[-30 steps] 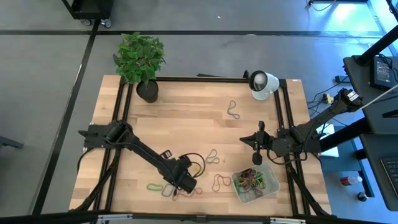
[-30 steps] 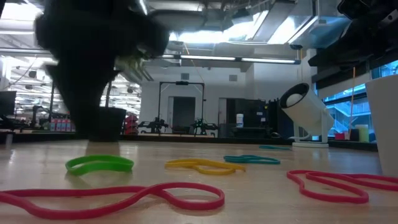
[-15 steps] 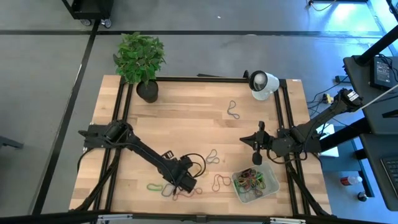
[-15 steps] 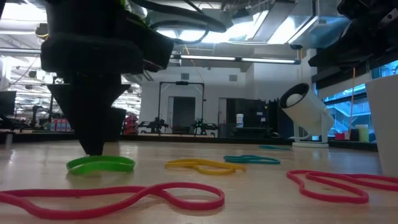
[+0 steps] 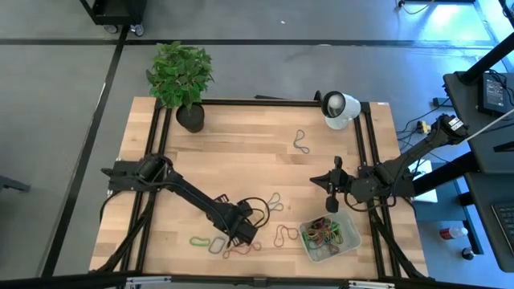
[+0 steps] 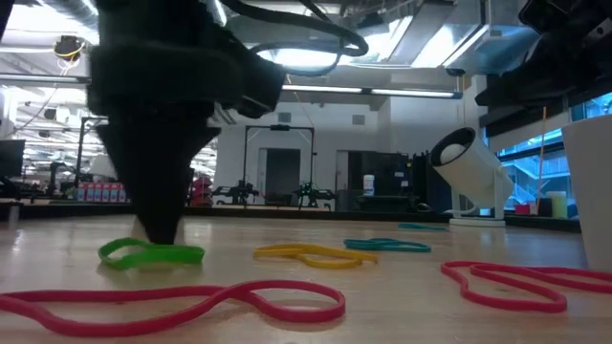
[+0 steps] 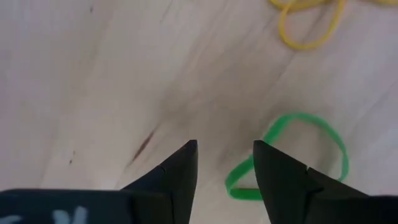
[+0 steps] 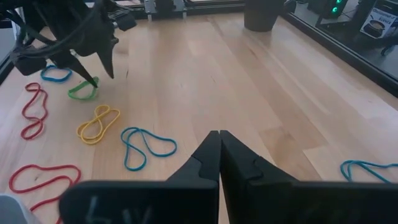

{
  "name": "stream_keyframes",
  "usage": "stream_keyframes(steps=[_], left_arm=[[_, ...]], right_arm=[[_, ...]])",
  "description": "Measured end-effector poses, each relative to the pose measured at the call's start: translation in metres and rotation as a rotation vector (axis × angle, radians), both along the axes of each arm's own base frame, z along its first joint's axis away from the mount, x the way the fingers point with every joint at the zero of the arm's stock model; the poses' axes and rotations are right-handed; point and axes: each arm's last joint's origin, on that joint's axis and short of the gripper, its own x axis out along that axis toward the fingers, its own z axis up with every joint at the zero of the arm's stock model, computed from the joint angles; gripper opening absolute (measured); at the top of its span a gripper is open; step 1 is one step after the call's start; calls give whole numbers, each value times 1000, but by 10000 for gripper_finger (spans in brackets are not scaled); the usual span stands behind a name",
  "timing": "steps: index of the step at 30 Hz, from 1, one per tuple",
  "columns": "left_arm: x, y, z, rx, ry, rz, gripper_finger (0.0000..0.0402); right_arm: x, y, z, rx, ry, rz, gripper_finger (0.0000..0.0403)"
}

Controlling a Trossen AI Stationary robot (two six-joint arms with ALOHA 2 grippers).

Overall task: Pick and place rubber bands into bin
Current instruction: Put the green rubber band into the white bin

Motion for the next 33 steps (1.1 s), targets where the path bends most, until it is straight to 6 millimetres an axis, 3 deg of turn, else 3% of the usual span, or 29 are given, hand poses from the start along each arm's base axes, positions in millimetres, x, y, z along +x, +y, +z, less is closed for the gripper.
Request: stream_keyframes(steps=[7, 15, 24, 29, 33], left_arm=[[-6, -2, -12, -21, 17, 19, 116], [-3, -3, -7, -40, 34, -16, 8], [-5, 1, 26, 47, -30, -33, 50], [-7, -3, 28, 43, -37, -48, 90], [-7, -10, 18, 13, -56, -90, 119]], right_arm=[[0, 0, 0, 0, 2, -1, 5], [0, 0, 0, 1, 2, -1, 5], [-1, 0, -1, 13, 10, -9, 5], [-1, -1, -2, 12, 14, -11, 5], [-1, 0, -2, 12, 15, -10, 5]])
